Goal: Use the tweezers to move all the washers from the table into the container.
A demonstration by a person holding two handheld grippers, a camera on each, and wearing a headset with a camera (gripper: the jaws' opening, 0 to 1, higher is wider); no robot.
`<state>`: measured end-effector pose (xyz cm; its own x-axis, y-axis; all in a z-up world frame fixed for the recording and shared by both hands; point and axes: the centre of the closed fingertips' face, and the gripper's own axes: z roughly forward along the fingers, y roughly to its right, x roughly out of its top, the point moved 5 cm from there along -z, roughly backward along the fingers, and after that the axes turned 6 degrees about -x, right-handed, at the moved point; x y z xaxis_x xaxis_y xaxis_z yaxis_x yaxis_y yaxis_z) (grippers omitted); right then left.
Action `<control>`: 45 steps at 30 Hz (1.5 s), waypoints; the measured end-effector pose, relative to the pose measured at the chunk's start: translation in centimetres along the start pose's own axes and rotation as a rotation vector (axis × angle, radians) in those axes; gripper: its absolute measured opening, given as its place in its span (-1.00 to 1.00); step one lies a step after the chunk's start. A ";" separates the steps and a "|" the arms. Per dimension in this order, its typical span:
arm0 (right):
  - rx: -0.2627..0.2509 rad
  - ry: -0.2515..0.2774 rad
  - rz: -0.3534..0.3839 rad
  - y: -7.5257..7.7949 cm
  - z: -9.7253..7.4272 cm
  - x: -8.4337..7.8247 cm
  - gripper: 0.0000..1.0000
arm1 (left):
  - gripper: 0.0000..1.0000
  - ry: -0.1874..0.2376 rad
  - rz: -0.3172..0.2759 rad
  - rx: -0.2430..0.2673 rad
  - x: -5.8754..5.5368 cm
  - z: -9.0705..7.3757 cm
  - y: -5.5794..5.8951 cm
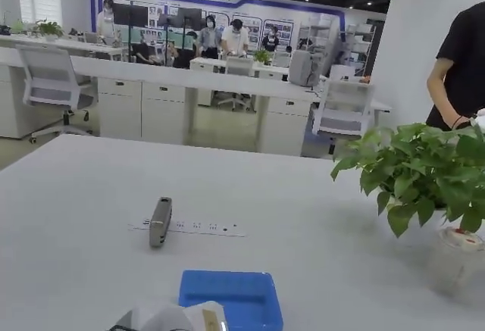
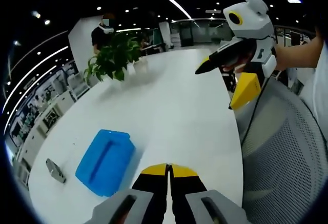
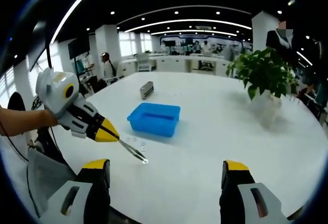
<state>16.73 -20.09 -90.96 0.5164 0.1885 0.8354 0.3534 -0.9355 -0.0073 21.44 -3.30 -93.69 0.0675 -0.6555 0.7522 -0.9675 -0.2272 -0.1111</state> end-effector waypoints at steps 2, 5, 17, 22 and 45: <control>0.009 0.016 0.002 0.1 -0.3 0.3 0.76 | -1.00 0.017 -0.008 -0.006 0.5 -0.6 -0.2; 0.062 0.029 0.005 -0.3 -0.2 1.0 0.68 | -1.00 0.033 -0.004 -0.016 1.1 -1.5 -0.3; 0.431 -0.013 -0.067 -5.1 1.1 4.1 0.32 | -1.00 0.030 0.069 -0.105 3.9 -6.0 0.6; 0.495 -0.058 -0.349 -7.3 1.6 5.3 -0.06 | -1.00 0.031 0.094 -0.148 5.3 -7.8 1.4; 0.673 -0.088 -0.579 -11.9 2.2 5.9 -0.91 | -1.00 0.050 0.140 -0.220 7.8 -10.2 2.9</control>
<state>17.31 -7.20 -87.13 0.1630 0.6256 0.7629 0.9464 -0.3177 0.0583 16.71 -1.70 -81.54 -0.0773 -0.6321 0.7710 -0.9967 0.0288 -0.0763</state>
